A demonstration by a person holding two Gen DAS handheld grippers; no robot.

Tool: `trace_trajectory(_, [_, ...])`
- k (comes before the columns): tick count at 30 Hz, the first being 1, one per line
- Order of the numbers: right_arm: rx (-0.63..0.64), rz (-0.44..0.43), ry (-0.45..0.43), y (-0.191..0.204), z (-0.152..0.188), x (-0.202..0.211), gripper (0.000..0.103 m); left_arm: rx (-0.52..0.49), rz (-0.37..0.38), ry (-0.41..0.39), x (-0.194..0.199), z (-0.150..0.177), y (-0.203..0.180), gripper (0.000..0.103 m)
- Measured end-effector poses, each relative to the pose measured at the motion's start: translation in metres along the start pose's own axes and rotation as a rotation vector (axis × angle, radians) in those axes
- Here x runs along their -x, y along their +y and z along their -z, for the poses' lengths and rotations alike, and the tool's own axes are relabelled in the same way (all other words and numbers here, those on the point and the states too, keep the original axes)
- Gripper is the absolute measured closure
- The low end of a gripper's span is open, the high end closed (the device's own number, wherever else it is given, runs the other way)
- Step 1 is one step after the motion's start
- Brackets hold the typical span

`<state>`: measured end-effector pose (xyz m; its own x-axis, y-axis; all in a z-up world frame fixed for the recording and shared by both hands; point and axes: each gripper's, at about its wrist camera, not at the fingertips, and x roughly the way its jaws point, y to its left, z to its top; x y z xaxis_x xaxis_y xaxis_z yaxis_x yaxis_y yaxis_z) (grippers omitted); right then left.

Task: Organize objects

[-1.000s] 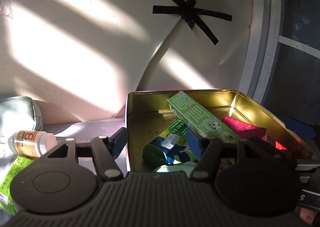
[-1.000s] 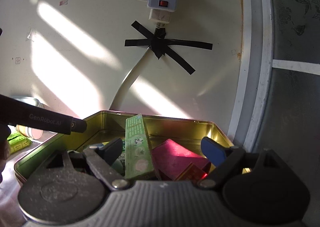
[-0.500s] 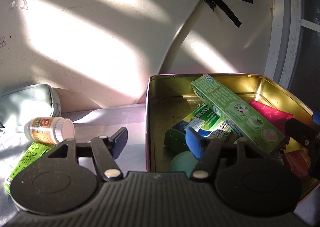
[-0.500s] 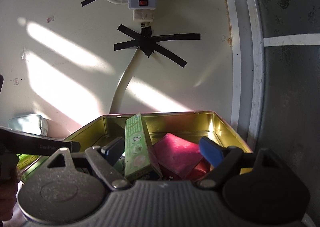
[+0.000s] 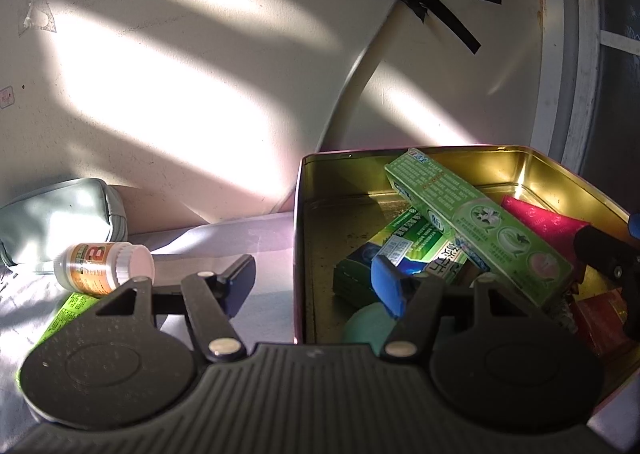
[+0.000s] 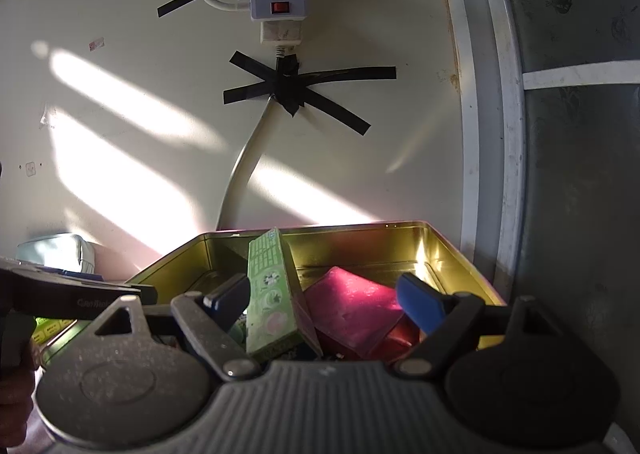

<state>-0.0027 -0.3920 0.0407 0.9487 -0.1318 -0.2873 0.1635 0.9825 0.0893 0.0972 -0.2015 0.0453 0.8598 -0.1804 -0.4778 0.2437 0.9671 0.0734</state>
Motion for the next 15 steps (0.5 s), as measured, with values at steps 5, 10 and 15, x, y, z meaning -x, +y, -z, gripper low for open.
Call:
trace_trajectory(5, [-0.010, 0.011, -0.008, -0.002, 0.000, 0.000, 0.020, -0.004, -0.003, -0.001, 0.000, 0.000, 0.000, 0.037])
trace_trajectory(10, [-0.020, 0.022, -0.035, -0.002, 0.000, 0.002, 0.020, 0.002, -0.009, 0.027, 0.001, 0.000, 0.002, 0.036])
trace_trajectory(15, [-0.036, 0.033, -0.074, 0.002, -0.007, 0.012, 0.020, 0.041, 0.011, 0.025, 0.025, 0.003, 0.013, 0.036])
